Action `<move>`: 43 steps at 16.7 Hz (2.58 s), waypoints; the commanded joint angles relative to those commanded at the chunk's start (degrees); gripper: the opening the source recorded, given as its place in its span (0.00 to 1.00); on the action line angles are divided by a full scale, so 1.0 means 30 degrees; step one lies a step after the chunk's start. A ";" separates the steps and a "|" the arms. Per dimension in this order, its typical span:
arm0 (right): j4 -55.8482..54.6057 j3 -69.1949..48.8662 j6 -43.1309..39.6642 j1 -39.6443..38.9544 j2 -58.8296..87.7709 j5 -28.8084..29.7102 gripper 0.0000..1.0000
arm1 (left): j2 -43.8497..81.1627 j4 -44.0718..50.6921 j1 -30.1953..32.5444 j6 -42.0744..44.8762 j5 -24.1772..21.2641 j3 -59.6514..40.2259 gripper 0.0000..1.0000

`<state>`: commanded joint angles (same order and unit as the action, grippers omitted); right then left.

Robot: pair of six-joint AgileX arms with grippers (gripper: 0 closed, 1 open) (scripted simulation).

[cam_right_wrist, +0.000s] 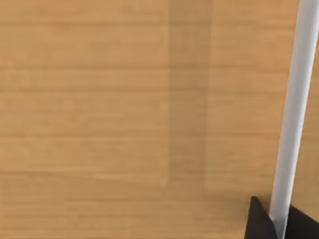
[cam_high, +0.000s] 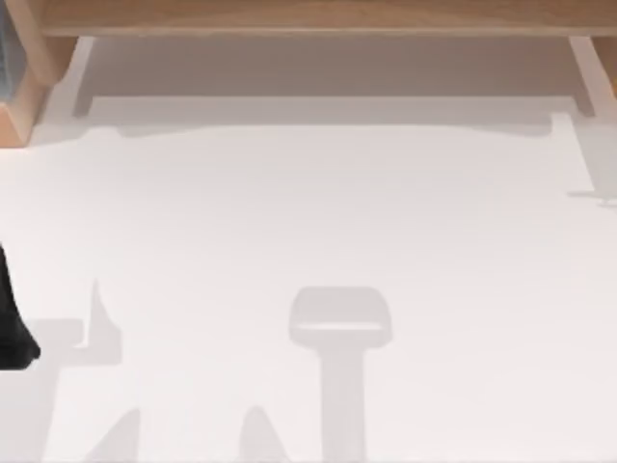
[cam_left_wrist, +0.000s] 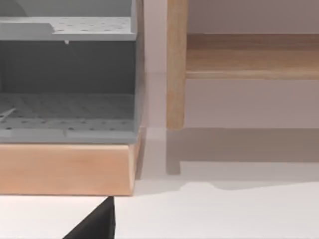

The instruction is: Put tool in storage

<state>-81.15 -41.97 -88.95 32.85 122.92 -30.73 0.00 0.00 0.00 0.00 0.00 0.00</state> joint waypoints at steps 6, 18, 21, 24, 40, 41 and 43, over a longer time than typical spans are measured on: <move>0.0726 -0.1158 -0.0003 -0.0300 0.0542 0.0428 0.00 | 0.0000 0.0000 0.0000 0.0000 0.0000 0.0000 1.00; 0.2984 -0.4886 0.0054 -0.1539 0.2114 0.1616 0.00 | 0.0000 0.0000 0.0000 0.0000 0.0000 0.0000 1.00; 0.3925 -0.6594 0.0063 -0.1955 0.2980 0.1947 0.00 | 0.0000 0.0000 0.0000 0.0000 0.0000 0.0000 1.00; 0.5102 -0.8867 0.0038 -0.2361 0.3904 0.2527 0.00 | 0.0000 0.0000 0.0000 0.0000 0.0000 0.0000 1.00; 0.5779 -0.9986 0.0024 -0.2626 0.4334 0.2868 0.75 | 0.0000 0.0000 0.0000 0.0000 0.0000 0.0000 1.00; 0.5779 -0.9986 0.0024 -0.2626 0.4334 0.2868 0.83 | 0.0000 0.0000 0.0000 0.0000 0.0000 0.0000 1.00; 0.5779 -0.9986 0.0024 -0.2626 0.4334 0.2868 0.98 | 0.0000 0.0000 0.0000 0.0000 0.0000 0.0000 1.00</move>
<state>-63.81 -71.92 -88.88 24.97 135.92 -22.13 0.00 0.00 0.00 0.00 0.00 0.00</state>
